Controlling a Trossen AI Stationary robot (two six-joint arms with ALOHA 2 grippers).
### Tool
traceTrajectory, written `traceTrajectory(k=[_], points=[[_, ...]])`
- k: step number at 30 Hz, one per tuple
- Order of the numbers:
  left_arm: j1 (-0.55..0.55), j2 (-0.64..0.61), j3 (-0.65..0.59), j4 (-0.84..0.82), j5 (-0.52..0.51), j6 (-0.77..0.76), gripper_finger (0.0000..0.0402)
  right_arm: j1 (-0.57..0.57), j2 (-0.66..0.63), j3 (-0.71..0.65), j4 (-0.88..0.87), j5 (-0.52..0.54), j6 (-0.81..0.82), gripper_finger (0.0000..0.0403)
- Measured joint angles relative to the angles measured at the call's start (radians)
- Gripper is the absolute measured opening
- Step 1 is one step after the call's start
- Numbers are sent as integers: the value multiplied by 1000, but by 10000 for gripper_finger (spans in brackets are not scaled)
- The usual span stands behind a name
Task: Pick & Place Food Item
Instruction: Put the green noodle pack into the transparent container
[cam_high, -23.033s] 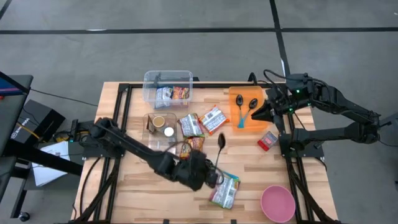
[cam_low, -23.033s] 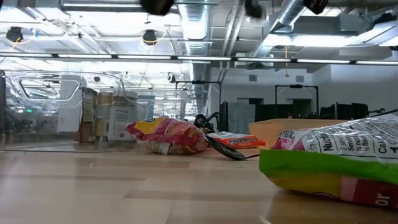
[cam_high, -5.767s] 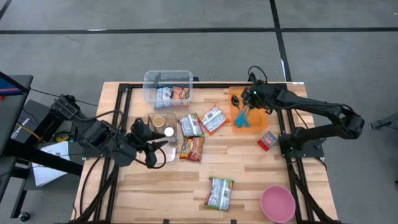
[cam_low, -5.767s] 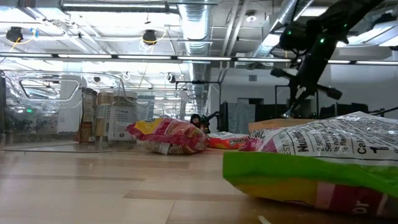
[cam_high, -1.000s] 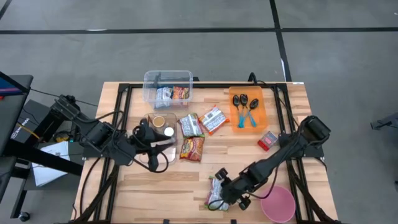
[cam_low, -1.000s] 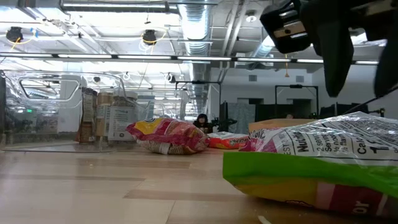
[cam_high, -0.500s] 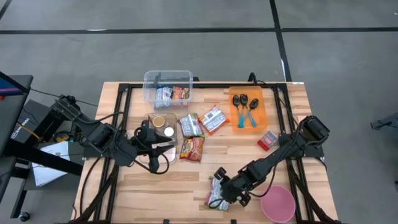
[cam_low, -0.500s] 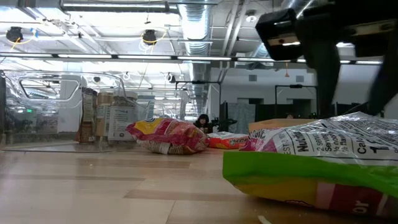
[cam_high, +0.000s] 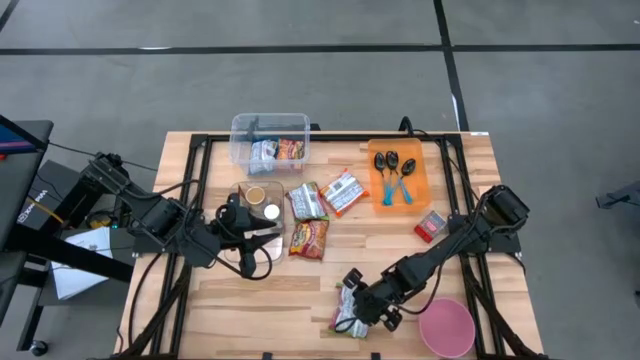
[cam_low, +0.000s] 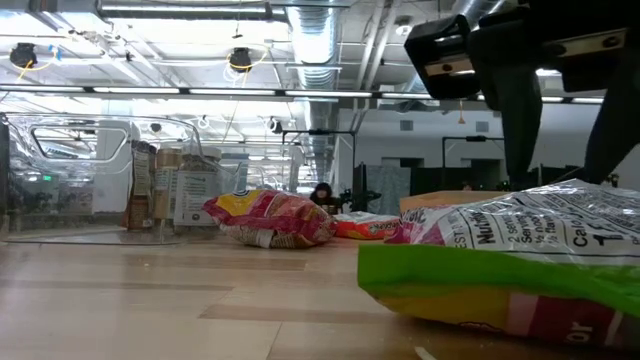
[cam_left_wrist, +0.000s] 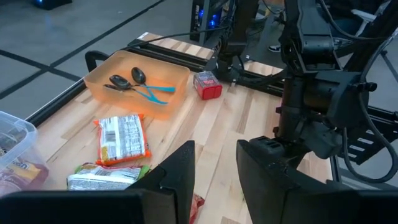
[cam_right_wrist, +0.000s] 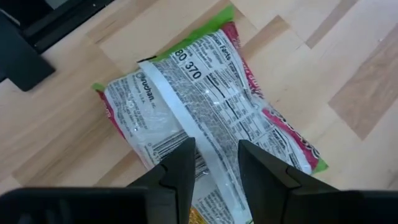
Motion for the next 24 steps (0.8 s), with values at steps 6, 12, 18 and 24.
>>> traceTrajectory(k=[6,12,18,24], points=[[0,0,0,2,0,0,112,-1,42,2,38,-25,7,114],[0,0,0,10,0,0,112,3,45,3,47,-26,23,107],[0,0,0,17,0,0,112,3,45,2,47,-27,45,65],[0,0,0,16,0,0,112,0,46,2,44,-56,96,6]])
